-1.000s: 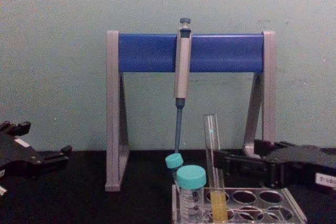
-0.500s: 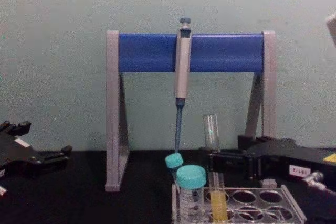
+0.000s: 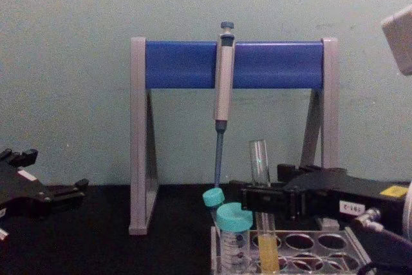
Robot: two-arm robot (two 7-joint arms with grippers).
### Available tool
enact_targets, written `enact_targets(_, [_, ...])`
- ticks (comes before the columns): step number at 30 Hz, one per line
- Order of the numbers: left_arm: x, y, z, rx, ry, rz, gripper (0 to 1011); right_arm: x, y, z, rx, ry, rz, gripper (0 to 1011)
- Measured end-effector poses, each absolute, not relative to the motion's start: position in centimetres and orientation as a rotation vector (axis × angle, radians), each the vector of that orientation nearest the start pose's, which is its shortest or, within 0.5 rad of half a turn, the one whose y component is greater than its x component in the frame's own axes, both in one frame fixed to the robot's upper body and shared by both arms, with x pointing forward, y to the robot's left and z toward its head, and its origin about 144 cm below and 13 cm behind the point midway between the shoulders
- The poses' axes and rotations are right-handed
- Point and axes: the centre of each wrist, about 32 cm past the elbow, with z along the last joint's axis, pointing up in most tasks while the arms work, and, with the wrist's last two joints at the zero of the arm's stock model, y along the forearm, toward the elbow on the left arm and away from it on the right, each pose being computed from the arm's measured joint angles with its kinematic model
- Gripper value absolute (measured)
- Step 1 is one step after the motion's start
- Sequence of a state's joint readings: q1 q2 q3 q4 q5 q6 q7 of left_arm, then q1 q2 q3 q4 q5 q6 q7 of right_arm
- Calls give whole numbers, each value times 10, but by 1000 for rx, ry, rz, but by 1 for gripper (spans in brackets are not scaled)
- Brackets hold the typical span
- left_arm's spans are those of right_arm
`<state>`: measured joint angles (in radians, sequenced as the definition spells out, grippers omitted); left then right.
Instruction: Pick up the test tube from the test tube rack, shake it, then place it back into the test tube rack.
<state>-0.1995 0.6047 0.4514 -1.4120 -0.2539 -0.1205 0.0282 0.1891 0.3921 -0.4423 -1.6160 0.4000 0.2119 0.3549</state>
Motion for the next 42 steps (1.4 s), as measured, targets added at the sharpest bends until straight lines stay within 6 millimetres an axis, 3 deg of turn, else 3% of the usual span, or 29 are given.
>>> enact_targets(18, [489,310,1140,304,-285,1248,1001,482,-205,1183,-154,88,-790,1000])
enact_targets(29, [489,310,1140,304,-285,1248,1001,482,-205,1183,-152,89,-791,744])
enact_targets(42, [489,310,1140,304,-285,1248,1001,482,-205,1183,-152,90,-792,297])
